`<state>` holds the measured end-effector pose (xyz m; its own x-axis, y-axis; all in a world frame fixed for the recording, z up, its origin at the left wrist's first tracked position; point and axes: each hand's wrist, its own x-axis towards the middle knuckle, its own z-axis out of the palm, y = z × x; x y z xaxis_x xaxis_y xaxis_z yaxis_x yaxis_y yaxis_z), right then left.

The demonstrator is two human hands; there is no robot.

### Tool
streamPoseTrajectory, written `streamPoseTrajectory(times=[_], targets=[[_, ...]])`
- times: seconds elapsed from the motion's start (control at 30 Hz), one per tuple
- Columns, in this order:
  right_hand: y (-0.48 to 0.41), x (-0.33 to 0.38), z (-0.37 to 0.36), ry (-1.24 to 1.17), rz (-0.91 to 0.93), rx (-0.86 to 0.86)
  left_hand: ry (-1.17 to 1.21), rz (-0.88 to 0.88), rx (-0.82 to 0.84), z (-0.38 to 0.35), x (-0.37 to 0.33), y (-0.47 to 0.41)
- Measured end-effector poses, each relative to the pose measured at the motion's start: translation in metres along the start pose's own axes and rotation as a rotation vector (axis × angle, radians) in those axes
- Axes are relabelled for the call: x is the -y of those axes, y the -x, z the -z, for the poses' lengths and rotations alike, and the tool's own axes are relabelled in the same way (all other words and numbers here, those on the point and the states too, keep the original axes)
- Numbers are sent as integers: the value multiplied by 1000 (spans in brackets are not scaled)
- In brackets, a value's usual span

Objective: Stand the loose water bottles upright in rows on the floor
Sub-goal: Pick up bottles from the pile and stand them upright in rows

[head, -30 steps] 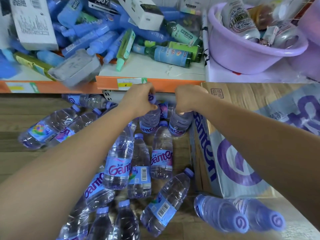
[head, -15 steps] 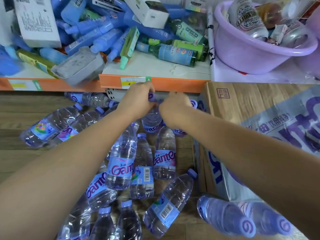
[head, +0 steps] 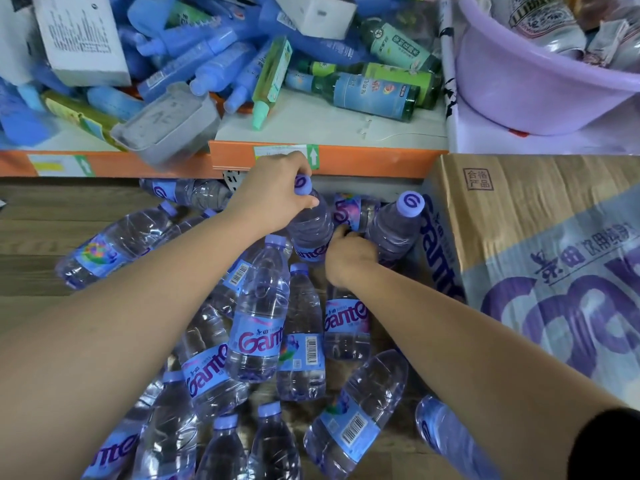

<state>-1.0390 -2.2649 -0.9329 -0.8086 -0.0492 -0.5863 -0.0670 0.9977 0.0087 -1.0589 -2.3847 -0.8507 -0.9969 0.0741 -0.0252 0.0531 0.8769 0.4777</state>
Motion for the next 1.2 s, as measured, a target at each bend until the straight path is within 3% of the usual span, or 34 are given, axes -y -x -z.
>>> streamPoseTrajectory(times=[0.33,0.43,0.63,0.77,0.93,1.03,1.2], targets=[[-3,6,11,-82,-13,-8,38,30,-28,3,3,9],[0,5,17,-206,-36,-21,48,38,-44,3,2,11],[20,4,35,-336,4,-107,-93,-2,-24,1,-2,12],[35,-7,50,-241,135,-64,-112,0,53,-1,-11,11],[55,-32,65,-249,149,43,-150,-2,81,-11,-28,21],[69,-40,72,-39,175,-12,-156,-21,95,-11,-36,25],[88,-69,75,-48,203,-102,-152,-40,74,-14,-52,30]])
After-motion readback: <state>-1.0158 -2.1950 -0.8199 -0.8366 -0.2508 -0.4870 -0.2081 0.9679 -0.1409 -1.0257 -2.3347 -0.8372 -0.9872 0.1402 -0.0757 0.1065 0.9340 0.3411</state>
